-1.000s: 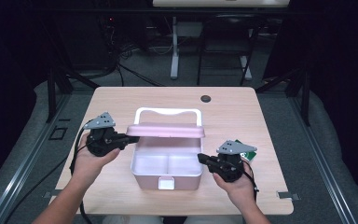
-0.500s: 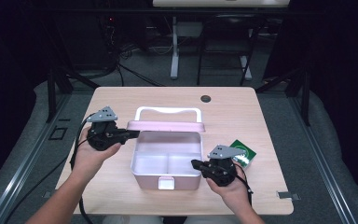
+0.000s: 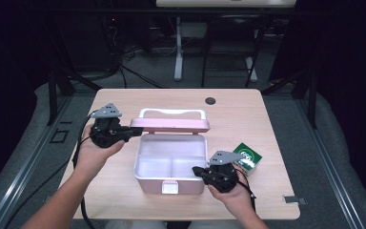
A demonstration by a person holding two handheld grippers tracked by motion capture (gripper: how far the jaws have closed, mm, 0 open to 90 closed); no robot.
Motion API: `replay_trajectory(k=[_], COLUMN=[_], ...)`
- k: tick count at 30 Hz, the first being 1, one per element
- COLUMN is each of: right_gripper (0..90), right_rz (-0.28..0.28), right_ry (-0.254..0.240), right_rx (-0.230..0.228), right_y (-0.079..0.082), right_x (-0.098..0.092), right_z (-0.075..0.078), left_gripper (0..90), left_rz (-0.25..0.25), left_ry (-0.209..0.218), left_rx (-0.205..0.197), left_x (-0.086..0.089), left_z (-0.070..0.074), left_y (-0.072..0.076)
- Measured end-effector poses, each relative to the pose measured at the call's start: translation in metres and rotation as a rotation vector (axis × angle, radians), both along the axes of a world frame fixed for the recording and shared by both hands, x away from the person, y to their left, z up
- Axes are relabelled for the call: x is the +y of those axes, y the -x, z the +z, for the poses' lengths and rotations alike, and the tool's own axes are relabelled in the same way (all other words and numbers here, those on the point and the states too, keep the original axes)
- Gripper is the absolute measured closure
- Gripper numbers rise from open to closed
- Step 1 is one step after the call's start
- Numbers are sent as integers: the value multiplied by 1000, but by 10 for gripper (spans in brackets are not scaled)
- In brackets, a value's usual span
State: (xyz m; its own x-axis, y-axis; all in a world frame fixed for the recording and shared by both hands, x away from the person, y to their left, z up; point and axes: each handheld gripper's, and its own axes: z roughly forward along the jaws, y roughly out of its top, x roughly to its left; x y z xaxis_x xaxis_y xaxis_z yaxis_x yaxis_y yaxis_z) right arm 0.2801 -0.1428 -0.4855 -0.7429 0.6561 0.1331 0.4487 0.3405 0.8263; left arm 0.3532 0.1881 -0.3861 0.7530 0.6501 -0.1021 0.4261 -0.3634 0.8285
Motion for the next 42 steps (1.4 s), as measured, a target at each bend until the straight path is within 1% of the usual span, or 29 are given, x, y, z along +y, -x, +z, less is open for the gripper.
replay_trajectory(k=[7, 12, 17, 18, 27, 31, 32, 35, 37, 42], right_gripper=[900, 900, 900, 900, 900, 900, 900, 900, 900, 900], right_rz=[5, 9, 9, 9, 11, 10, 10, 10, 11, 10], right_ry=[17, 19, 19, 21, 17, 15, 16, 17, 17, 19], right_rx=[-5, -2, -5, -5, -3, -5, -5, -4, -3, 0], right_y=[0, 1, 2, 2, 1, 1, 1, 1, 0, 0], right_x=[1, 0, -1, -1, -1, -1, 0, 0, 0, 1], right_z=[1, 1, 2, 2, 2, 1, 1, 1, 1, 0], left_gripper=[900, 900, 900, 900, 900, 900, 900, 900, 900, 900], left_rz=[9, 17, 31, 32, 50, 59, 63, 73, 81, 92], left_ry=[-8, -15, -29, -38, -66, -73, -70, -88, -84, -98], left_rx=[5, 5, 8, 12, 23, 33, 34, 39, 46, 52], left_x=[0, -1, -2, -2, -4, -5, -5, -4, -3, -3], left_z=[2, 5, 6, 7, 6, 6, 5, 4, 3, 2], left_y=[-6, -9, -15, -16, -28, -33, -34, -38, -41, -47])
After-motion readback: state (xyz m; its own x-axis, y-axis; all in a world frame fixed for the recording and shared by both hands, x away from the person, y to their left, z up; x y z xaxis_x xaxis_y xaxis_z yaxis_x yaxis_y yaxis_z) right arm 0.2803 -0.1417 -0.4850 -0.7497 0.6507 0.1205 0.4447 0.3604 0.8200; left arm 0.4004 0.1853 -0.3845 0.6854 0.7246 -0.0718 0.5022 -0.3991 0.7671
